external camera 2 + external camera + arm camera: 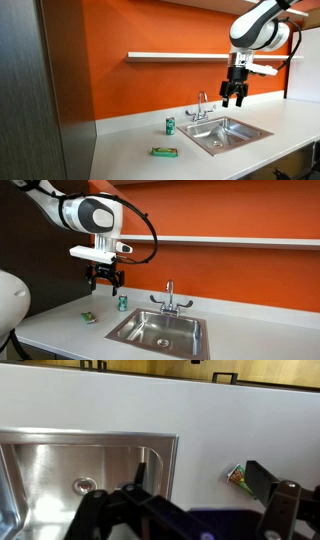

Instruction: Put the green packet inside the sink.

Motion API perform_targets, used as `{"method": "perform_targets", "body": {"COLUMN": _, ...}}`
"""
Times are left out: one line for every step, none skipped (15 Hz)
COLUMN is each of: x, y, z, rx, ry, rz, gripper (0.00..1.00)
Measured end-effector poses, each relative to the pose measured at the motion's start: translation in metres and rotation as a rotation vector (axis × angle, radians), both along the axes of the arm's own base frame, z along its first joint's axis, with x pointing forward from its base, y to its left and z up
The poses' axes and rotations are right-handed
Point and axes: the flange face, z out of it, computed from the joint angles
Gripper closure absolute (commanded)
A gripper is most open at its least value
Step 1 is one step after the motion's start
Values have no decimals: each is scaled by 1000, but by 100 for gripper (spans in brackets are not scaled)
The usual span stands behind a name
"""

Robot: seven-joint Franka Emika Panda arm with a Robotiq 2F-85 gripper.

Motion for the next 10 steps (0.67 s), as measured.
{"method": "perform_targets", "body": {"x": 0, "y": 0, "z": 0, "rx": 0, "ry": 1, "rz": 0, "gripper": 0}}
{"method": "perform_targets", "body": {"x": 0, "y": 0, "z": 0, "rx": 0, "ry": 1, "rz": 0, "gripper": 0}}
{"method": "perform_targets", "body": {"x": 0, "y": 0, "z": -1, "rx": -1, "ry": 2, "rz": 1, "gripper": 0}}
{"method": "perform_targets", "body": {"x": 1, "y": 1, "z": -1, "rx": -3, "ry": 5, "rz": 3, "gripper": 0}}
{"method": "perform_targets", "body": {"x": 3, "y": 3, "z": -2, "rx": -8, "ry": 9, "rz": 8, "gripper": 0}}
{"method": "perform_targets", "body": {"x": 5, "y": 6, "z": -4, "rx": -16, "ry": 16, "rz": 19, "gripper": 0}}
{"method": "perform_targets", "body": {"x": 8, "y": 12, "z": -5, "rx": -25, "ry": 23, "rz": 36, "gripper": 0}}
{"method": "perform_targets", "body": {"x": 12, "y": 20, "z": -8, "rx": -35, "ry": 30, "rz": 57, "gripper": 0}}
{"method": "perform_targets", "body": {"x": 16, "y": 29, "z": -11, "rx": -47, "ry": 34, "rz": 83, "gripper": 0}}
{"method": "perform_targets", "body": {"x": 21, "y": 40, "z": -14, "rx": -58, "ry": 38, "rz": 112, "gripper": 0}}
